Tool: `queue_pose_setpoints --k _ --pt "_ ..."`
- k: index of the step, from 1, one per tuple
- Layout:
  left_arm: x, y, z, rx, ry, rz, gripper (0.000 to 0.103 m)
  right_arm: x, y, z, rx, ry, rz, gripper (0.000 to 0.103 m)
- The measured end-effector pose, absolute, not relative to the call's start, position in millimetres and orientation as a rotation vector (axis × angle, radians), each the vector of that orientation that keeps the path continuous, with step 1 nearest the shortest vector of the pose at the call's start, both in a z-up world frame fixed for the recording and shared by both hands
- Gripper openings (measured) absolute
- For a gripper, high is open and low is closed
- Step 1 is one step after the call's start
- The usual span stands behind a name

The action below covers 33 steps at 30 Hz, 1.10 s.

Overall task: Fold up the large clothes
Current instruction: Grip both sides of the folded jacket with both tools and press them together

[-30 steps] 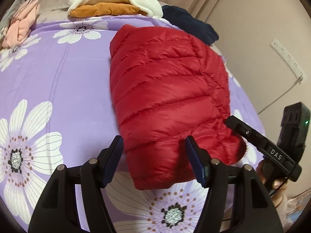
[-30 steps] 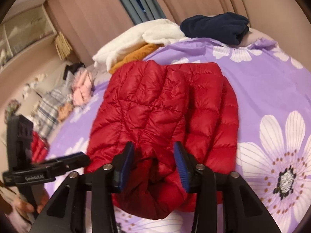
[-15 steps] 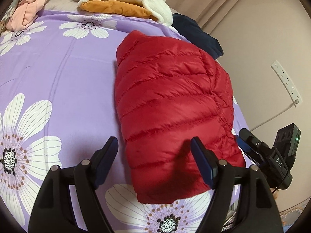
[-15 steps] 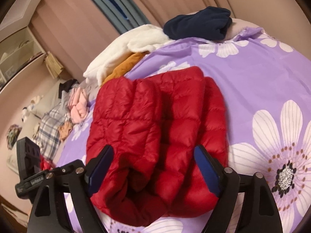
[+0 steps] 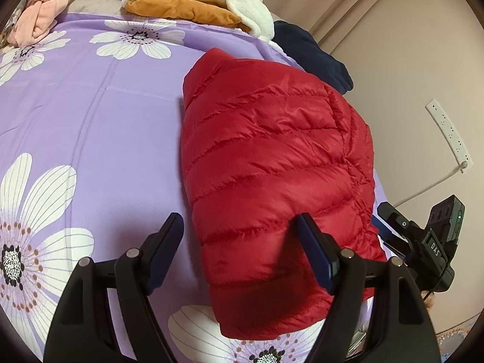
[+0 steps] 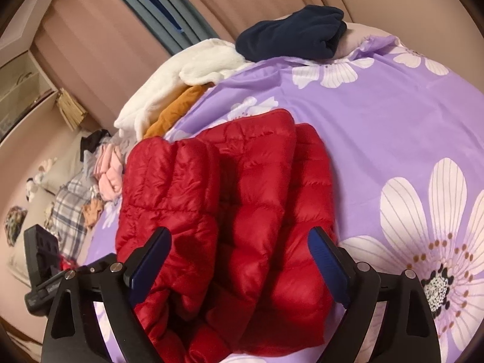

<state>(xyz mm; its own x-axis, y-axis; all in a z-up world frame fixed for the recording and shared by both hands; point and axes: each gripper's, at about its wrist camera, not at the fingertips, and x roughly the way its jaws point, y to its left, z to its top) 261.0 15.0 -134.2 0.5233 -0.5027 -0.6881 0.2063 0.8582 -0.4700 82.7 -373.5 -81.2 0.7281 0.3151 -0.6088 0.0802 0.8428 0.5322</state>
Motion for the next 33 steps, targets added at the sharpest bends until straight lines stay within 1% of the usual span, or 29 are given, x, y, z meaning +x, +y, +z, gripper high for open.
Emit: queue_pose_setpoints --k 12,20,24,29,31,33 --pt "270 12 -140 -0.354 0.941 -0.434 0.081 91 -382 -88 0.581 0.777 0.115 0.092" --pt "274 10 -144 -0.364 0.956 -0.441 0.085 98 -391 -102 0.626 0.819 0.098 0.092" --pt "277 9 -148 -0.375 0.968 -0.446 0.090 101 -394 -110 0.658 0.844 0.105 0.092" --pt "283 8 -152 -0.394 0.991 -0.464 0.092 106 -400 -122 0.726 0.872 0.131 0.094" --pt "285 7 -155 -0.403 1.001 -0.465 0.097 109 -402 -127 0.756 0.881 0.143 0.094" --pt "288 5 -158 -0.418 1.013 -0.473 0.098 111 -405 -132 0.795 0.888 0.161 0.095"
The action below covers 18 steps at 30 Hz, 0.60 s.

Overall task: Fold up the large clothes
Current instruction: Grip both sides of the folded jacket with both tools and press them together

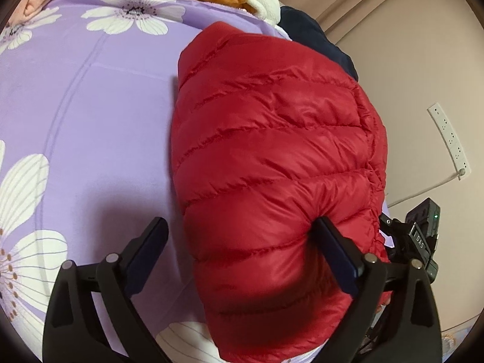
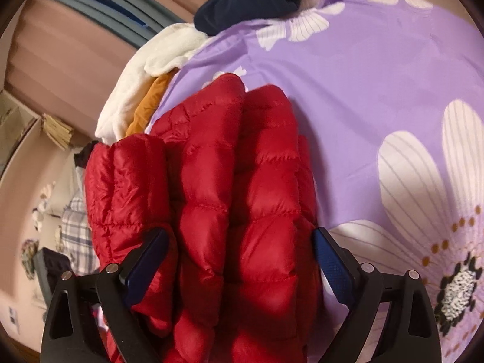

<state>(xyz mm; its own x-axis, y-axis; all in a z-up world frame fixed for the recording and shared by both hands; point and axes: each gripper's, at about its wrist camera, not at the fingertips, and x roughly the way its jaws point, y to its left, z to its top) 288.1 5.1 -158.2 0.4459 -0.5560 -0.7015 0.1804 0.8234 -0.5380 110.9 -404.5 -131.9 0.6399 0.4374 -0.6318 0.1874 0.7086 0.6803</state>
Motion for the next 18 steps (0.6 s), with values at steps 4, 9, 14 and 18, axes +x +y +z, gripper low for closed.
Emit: queue_pose_setpoints --k 4,9,14,18 --pt "297 0 -167 -0.463 1.046 -0.511 0.100 114 -409 -146 0.891 0.899 0.201 0.095" --pt "304 -7 -171 -0.472 1.062 -0.533 0.100 109 -408 -152 0.942 0.891 0.227 0.095" --pt "308 -14 -170 -0.454 1.057 -0.534 0.101 108 -407 -154 0.948 0.883 0.244 0.095" --pt "309 -19 -169 -0.435 1.051 -0.525 0.101 110 -403 -155 0.954 0.874 0.249 0.095"
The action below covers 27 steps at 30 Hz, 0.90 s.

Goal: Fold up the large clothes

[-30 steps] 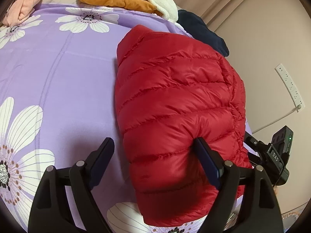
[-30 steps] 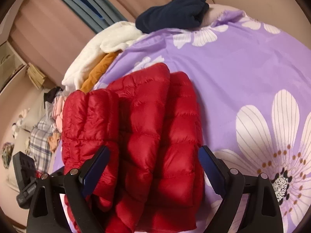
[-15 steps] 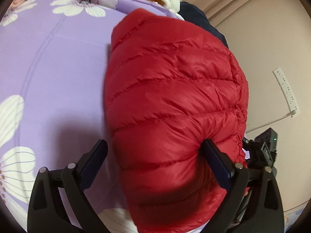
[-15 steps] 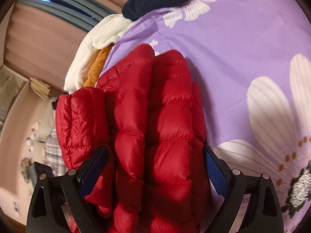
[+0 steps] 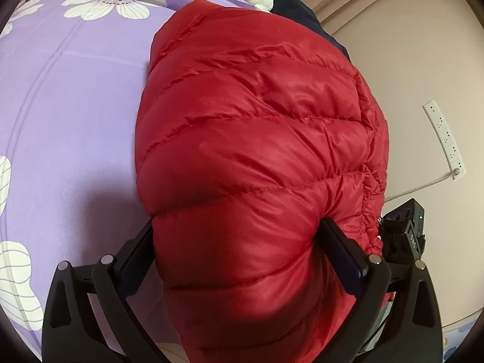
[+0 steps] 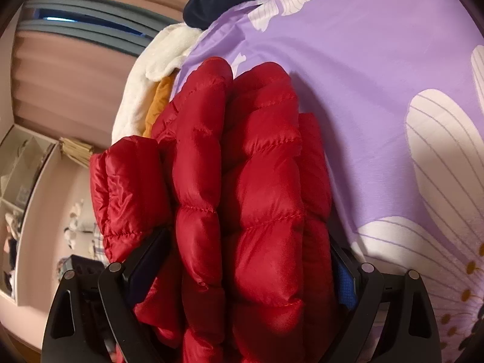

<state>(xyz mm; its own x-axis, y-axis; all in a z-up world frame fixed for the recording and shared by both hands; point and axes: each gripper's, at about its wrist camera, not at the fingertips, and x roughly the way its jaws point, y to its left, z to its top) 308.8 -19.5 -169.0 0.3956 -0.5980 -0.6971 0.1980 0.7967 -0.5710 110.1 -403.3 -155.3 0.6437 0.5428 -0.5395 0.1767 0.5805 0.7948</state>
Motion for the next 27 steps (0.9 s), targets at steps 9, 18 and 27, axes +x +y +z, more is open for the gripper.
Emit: queue_pose_setpoints --k 9,18,27 --pt "297 -26 -158 -0.377 0.990 -0.490 0.093 107 -395 -153 0.957 0.848 0.248 0.082" --pt "278 -40 -145 -0.280 0.943 -0.450 0.083 98 -383 -134 0.843 0.808 0.245 0.053" --pt "261 -43 -134 -0.198 0.911 -0.456 0.075 87 -369 -119 0.764 0.733 0.273 0.039"
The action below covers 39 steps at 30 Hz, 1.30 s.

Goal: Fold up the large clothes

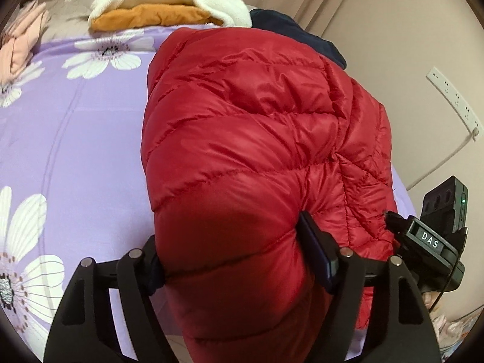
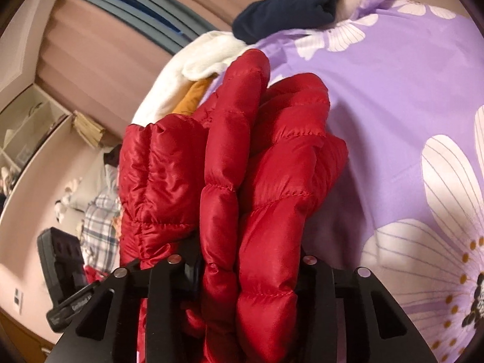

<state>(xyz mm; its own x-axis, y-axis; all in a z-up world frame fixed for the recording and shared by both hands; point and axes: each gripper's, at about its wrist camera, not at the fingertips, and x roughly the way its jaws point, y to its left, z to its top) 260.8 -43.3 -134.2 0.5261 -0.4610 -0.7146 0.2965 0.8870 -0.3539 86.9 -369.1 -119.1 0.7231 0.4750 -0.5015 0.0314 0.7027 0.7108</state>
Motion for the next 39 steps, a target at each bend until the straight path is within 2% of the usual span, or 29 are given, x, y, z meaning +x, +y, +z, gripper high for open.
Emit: queue_pose_setpoints --k 39 --pt "190 16 -88 -0.241 0.793 -0.394 0.074 90 -341 -73 0.563 0.627 0.445 0.038"
